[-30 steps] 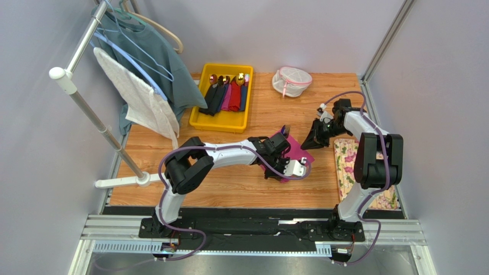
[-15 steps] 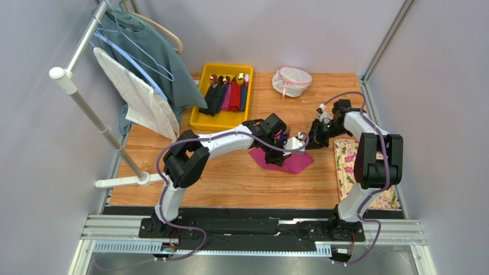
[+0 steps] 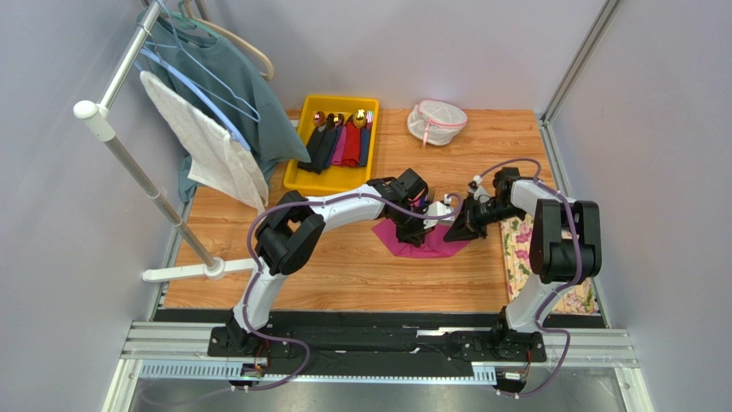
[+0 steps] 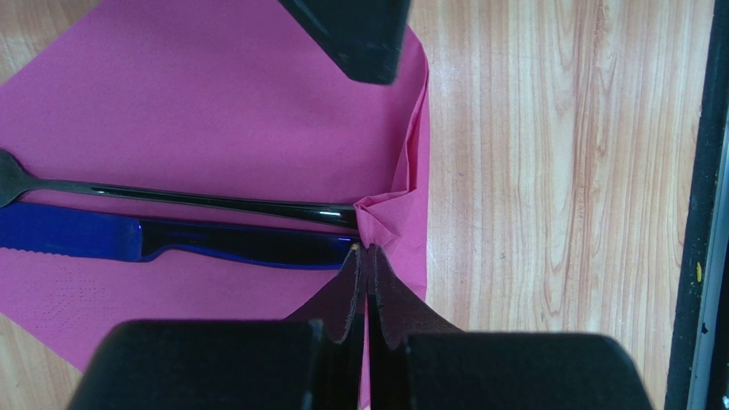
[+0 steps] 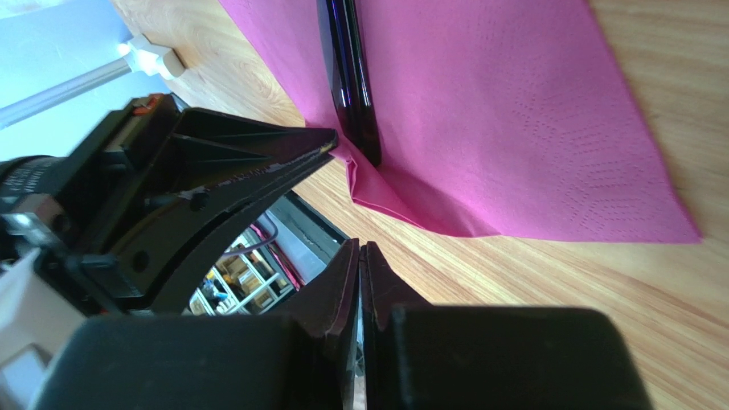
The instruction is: Place the utensils on the paper napkin and roll it up
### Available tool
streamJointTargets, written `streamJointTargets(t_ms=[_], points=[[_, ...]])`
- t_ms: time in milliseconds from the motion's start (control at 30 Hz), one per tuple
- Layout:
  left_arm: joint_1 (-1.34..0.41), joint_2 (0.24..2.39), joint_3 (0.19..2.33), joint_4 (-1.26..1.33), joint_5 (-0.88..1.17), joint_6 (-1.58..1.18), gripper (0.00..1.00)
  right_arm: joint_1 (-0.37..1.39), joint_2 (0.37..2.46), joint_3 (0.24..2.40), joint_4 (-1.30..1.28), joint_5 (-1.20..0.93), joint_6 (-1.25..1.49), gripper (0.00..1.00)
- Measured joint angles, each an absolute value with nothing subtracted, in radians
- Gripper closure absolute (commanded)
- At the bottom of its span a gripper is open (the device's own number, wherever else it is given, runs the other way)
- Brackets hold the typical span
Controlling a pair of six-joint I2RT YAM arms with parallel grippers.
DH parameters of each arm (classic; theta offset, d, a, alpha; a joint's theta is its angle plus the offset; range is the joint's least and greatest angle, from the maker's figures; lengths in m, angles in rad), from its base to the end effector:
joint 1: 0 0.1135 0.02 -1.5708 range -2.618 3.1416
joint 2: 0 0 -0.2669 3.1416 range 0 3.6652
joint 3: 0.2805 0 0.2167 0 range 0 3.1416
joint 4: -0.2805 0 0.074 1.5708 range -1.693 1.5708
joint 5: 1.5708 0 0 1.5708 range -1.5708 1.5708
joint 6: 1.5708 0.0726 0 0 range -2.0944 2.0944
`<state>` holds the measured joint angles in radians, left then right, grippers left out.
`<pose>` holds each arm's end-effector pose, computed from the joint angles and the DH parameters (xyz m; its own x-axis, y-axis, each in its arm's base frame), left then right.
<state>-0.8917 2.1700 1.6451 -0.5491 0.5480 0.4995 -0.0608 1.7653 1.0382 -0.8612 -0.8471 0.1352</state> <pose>0.2504 -0.3705 0.1619 -0.0919 0.7647 -0.6378 0.9844 -0.0267 -0.1738 0.2677 0.0382 0.1597 -0.9817 0.1492 0.1183 0.1874 0.6459 0.7400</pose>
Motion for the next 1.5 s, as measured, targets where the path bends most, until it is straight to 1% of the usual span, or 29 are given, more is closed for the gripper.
streamJointTargets(t_ms=[267,367,400,467,500,600,700,900,1033,1133,1167,1233,1267,1367,1500], points=[[-0.881,2.186,1.653,-0.534,0.537,0.478,0.96,-0.008,1.745,0.986,-0.834,-0.854,0.163,0.95],[-0.881,2.192,1.659,-0.533,0.536,0.476,0.92,0.012,1.746,0.986,-0.82,-0.849,0.175,0.93],[-0.881,2.193,1.66,-0.532,0.535,0.475,0.87,0.018,1.747,0.986,-0.817,-0.844,0.179,0.92],[-0.88,2.194,1.66,-0.529,0.533,0.472,0.78,0.026,1.749,0.986,-0.811,-0.833,0.183,0.92],[-0.879,2.194,1.661,-0.528,0.533,0.472,0.72,0.029,1.751,0.986,-0.807,-0.827,0.186,0.92],[-0.871,2.194,1.664,-0.527,0.533,0.464,0.6,0.037,1.766,0.986,-0.801,-0.811,0.187,0.91],[-0.862,2.194,1.664,-0.527,0.542,0.449,0.56,0.044,1.782,0.986,-0.797,-0.793,0.187,0.92],[-0.835,2.189,1.655,-0.528,0.566,0.419,0.53,0.06,1.81,0.986,-0.792,-0.756,0.187,0.92],[-0.824,2.182,1.628,-0.529,0.577,0.401,0.57,0.07,1.814,0.986,-0.791,-0.739,0.187,0.92],[-0.823,2.182,1.615,-0.527,0.588,0.384,0.67,0.072,1.814,0.986,-0.791,-0.732,0.187,0.92],[-0.824,2.181,1.613,-0.527,0.595,0.379,0.74,0.072,1.814,0.987,-0.791,-0.73,0.187,0.92],[-0.825,2.181,1.612,-0.525,0.602,0.366,0.81,0.072,1.814,0.987,-0.791,-0.727,0.187,0.92],[-0.825,2.181,1.611,-0.524,0.604,0.36,0.86,0.072,1.814,0.987,-0.791,-0.726,0.187,0.92],[-0.825,2.181,1.611,-0.518,0.613,0.347,0.94,0.072,1.814,0.987,-0.791,-0.725,0.187,0.92],[-0.825,2.181,1.613,-0.515,0.617,0.339,1.0,0.072,1.814,0.987,-0.79,-0.727,0.187,0.92]])
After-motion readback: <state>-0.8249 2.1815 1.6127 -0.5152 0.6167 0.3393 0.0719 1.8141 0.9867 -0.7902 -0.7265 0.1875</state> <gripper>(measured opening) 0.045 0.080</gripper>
